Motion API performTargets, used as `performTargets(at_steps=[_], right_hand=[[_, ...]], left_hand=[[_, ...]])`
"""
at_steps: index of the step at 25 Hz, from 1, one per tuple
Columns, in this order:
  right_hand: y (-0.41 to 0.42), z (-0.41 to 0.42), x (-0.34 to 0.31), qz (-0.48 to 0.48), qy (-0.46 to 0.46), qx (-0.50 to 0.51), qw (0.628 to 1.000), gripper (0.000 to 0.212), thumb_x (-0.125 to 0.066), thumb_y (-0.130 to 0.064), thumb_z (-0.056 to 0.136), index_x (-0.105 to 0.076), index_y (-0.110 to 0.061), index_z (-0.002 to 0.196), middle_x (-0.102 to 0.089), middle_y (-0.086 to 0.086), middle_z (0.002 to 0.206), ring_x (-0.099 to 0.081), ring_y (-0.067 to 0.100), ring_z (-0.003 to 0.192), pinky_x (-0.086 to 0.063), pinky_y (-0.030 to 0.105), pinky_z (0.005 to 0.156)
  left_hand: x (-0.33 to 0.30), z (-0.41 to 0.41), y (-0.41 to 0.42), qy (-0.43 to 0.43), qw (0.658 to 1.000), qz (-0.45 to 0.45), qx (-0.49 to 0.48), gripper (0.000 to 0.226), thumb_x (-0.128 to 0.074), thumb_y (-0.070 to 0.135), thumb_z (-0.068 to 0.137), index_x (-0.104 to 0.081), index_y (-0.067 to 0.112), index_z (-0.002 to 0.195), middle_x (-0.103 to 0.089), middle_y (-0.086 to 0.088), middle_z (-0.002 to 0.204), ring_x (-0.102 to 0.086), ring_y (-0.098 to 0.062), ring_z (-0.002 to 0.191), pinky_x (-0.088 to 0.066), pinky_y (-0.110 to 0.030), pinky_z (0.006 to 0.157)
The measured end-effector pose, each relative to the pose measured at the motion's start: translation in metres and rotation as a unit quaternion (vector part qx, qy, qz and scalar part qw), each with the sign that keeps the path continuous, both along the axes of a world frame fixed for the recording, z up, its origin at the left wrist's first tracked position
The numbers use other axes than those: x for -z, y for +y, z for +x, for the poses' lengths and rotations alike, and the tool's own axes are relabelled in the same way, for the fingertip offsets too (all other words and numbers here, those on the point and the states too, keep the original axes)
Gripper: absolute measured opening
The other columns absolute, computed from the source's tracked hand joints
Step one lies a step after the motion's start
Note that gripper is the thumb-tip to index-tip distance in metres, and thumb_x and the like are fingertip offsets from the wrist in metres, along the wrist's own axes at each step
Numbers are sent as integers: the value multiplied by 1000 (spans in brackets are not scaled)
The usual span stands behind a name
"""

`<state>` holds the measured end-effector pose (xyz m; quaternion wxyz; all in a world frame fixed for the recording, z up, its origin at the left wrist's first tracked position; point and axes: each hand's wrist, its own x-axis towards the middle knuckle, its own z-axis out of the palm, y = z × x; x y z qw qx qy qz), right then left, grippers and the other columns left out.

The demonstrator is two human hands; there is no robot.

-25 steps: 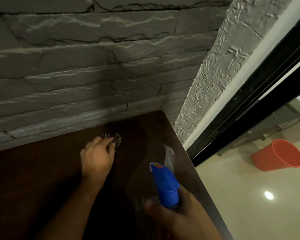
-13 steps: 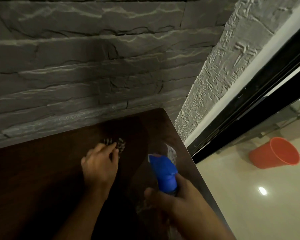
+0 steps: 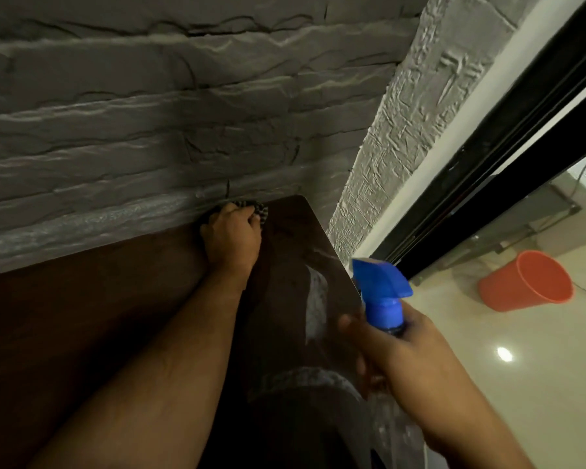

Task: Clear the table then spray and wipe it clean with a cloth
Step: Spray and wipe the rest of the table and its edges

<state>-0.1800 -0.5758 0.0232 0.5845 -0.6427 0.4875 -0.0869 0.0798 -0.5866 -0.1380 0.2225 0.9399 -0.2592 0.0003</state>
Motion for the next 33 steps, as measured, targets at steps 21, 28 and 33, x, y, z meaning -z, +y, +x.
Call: performTargets(at_steps=[21,28,33], right_hand=[[29,-13,16,179,-8,-19,984,33,-81,-35,65,-58,-30,87,-66,-3,65,-63,8,52,-59,28,62],[14,-21,17,144,-20,7,989,28,-84,-33,65,-60,-38,79,-71,-3,82,-68,7,75,-49,18,70],[17,-29,27,160,-42,19,986,25,-85,-28,67,-65,-39,76,-72,-18,75,-67,-3,64,-51,17,66]], left_hand=[[-4,-57,-32,-27,980,58,187,30,-45,34,97,-60,22,121,-55,-5,116,-53,-21,104,-48,-38,87],[-5,-8,-23,-51,988,47,141,31,-48,29,96,-65,15,118,-61,-10,110,-58,-29,97,-48,-42,85],[-9,-56,-50,-43,961,67,263,31,-46,32,97,-62,20,120,-56,-5,112,-53,-21,99,-50,-38,83]])
